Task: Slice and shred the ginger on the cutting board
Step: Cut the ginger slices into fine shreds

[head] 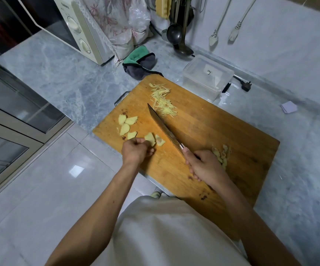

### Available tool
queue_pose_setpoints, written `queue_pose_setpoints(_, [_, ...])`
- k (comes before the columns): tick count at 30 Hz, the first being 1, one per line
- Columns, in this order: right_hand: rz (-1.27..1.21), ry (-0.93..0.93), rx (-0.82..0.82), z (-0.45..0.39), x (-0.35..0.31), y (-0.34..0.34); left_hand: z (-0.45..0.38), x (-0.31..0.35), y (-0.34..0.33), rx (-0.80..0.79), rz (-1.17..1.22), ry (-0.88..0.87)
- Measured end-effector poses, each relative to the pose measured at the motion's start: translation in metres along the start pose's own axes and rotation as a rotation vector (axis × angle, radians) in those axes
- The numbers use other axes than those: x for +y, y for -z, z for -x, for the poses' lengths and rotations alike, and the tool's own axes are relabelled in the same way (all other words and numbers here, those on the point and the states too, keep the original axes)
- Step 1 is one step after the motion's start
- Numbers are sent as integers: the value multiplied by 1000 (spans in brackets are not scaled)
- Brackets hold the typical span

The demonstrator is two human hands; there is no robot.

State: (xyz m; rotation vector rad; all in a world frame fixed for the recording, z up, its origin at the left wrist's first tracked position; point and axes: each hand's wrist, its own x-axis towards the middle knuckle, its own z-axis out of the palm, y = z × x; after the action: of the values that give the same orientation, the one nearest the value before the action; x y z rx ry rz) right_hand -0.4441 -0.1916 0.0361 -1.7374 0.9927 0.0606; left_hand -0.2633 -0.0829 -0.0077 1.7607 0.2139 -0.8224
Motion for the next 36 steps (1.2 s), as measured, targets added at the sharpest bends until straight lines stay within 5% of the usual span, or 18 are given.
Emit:
queue_pose_setpoints(4, [35,31,-1,2,0,2,-2,-8,-20,-4,95,70])
queue_pose_setpoints(7, [55,35,2,2,2,3,-6,-13,-18,-26,-106,11])
queue_pose_setpoints(9, [68,28,4,1,5,5,-10,-16,-12,0,-280,-145])
queue_pose_setpoints(13, [51,7,-6,0,8,6,-13,-26,8,1,-726,-738])
queue_pose_setpoints(26, [23,3,-30,-1,7,10,-34,-8,15,-182,-992,-1050])
queue_pose_setpoints(28, [17,3,-27,-1,7,10,-27,-9,16,-40,-764,-925])
queue_pose_setpoints(32, [6,0,-22,-1,8,10,-10,-11,10,78,-197,-112])
queue_pose_setpoints(36, [19,-6,-17,-2,8,9,-1,-12,12,109,-627,-253])
